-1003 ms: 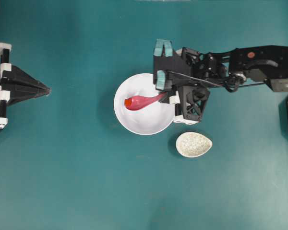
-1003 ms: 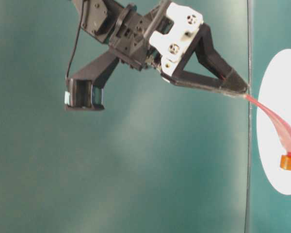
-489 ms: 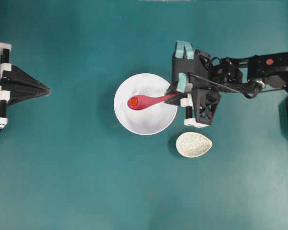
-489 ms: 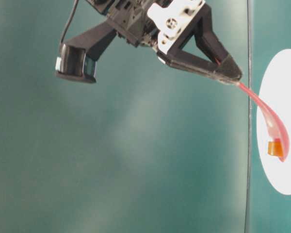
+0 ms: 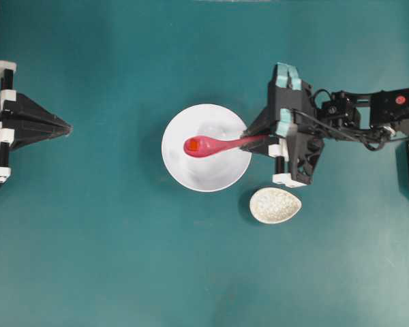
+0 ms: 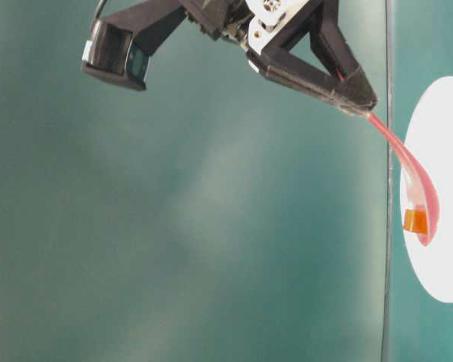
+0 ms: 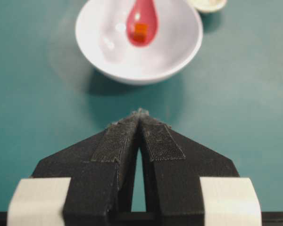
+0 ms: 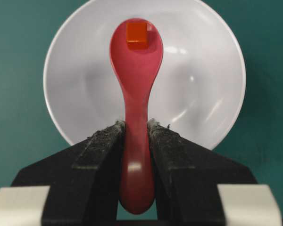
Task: Grip the spoon and scoop the red block from the bowl with right arm.
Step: 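Drag the spoon under the red cube and tilt it up to scoop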
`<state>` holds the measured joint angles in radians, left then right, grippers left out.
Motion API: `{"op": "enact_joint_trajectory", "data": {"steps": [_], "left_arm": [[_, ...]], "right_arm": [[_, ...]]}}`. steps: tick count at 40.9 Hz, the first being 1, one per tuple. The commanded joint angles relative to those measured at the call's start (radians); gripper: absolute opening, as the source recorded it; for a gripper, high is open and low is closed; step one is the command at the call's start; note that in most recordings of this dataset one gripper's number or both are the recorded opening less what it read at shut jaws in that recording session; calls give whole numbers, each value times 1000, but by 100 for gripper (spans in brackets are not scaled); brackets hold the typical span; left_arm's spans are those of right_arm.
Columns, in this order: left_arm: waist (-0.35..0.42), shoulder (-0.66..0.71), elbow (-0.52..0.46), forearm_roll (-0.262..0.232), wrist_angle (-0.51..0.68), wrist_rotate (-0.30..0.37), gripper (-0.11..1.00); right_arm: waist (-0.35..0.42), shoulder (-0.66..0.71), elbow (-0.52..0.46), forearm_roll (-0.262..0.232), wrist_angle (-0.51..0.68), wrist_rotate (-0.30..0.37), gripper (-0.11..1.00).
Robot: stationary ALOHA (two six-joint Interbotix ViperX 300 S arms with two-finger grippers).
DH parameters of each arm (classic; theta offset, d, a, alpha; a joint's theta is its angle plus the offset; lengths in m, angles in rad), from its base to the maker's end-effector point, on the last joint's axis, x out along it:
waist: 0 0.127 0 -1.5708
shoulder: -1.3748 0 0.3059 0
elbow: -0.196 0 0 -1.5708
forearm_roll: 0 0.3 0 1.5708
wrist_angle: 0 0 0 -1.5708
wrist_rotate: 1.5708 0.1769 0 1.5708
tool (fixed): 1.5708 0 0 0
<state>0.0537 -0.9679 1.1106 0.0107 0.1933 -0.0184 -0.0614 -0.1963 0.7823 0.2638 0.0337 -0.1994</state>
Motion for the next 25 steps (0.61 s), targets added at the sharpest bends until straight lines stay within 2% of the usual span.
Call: {"op": "enact_joint_trajectory", "data": {"steps": [1,12,25], "left_arm": [[3,3,-12,2,-3,0,0],[3,2,-12,2,-3,0,0],[3,2,-12,2,-5,0,0]], "right_arm": [[11,-34,8,5,-40,8,24],[17,-69,57,5,-114,49,24],[18,-103,54,3,-114,55,24]]}}
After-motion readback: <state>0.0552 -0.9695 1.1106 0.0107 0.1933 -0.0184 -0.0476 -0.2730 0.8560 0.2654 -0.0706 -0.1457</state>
